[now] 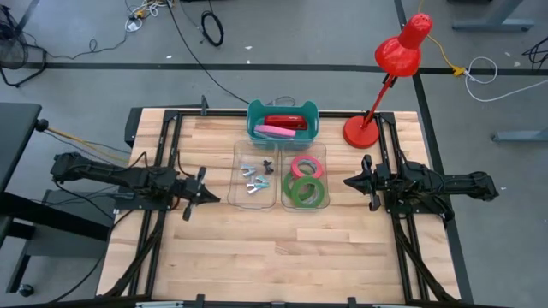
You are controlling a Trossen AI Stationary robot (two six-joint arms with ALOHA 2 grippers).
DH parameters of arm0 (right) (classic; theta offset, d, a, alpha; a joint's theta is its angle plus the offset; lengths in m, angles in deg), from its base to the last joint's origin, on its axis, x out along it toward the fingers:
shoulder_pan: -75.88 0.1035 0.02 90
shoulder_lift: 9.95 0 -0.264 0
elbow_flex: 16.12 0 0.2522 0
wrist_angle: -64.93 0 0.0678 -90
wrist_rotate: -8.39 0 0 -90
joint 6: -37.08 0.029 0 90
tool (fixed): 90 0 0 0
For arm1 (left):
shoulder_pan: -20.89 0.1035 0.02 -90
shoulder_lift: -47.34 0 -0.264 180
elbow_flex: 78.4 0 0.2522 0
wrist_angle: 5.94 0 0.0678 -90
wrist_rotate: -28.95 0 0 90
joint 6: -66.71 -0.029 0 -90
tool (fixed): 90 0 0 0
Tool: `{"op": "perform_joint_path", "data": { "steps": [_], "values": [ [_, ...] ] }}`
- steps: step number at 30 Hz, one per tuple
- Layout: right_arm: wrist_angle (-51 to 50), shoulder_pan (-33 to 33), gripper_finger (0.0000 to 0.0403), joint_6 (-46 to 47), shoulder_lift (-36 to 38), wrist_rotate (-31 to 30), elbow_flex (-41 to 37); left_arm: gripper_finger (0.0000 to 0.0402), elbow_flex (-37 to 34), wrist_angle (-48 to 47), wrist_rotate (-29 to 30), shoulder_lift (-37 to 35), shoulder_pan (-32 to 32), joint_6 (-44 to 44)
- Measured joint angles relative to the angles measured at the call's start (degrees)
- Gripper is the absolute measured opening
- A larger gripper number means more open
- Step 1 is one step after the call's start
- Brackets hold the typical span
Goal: Pick and place Stapler, Stapler remover, tape
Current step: Return to Home Position
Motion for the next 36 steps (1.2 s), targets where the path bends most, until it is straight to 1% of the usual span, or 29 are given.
{"op": "perform_joint_path", "data": {
  "steps": [5,8,23,31,36],
  "values": [
    [0.0,0.0,0.0006,0.0,0.0,0.0,0.0,0.0002,0.0,-0.4,2.8,-4.0,0.0,-3.8],
    [0.0,0.0,0.0006,0.0,0.0,0.0,0.0,0.0004,0.0,-0.8,4.1,-6.3,0.6,-4.6],
    [0.0,0.0,0.0006,0.0,0.0,0.0,0.0,0.0003,0.0,-4.2,1.2,-14.9,8.0,-2.8],
    [0.0,0.0,0.0006,0.0,0.0,0.0,0.0,0.0005,0.0,-4.9,1.3,-20.6,9.0,-2.5],
    [0.0,0.0,0.0006,0.0,0.0,0.0,0.0,0.0003,0.0,-5.2,1.3,-20.5,9.0,-0.9]
  ]
}}
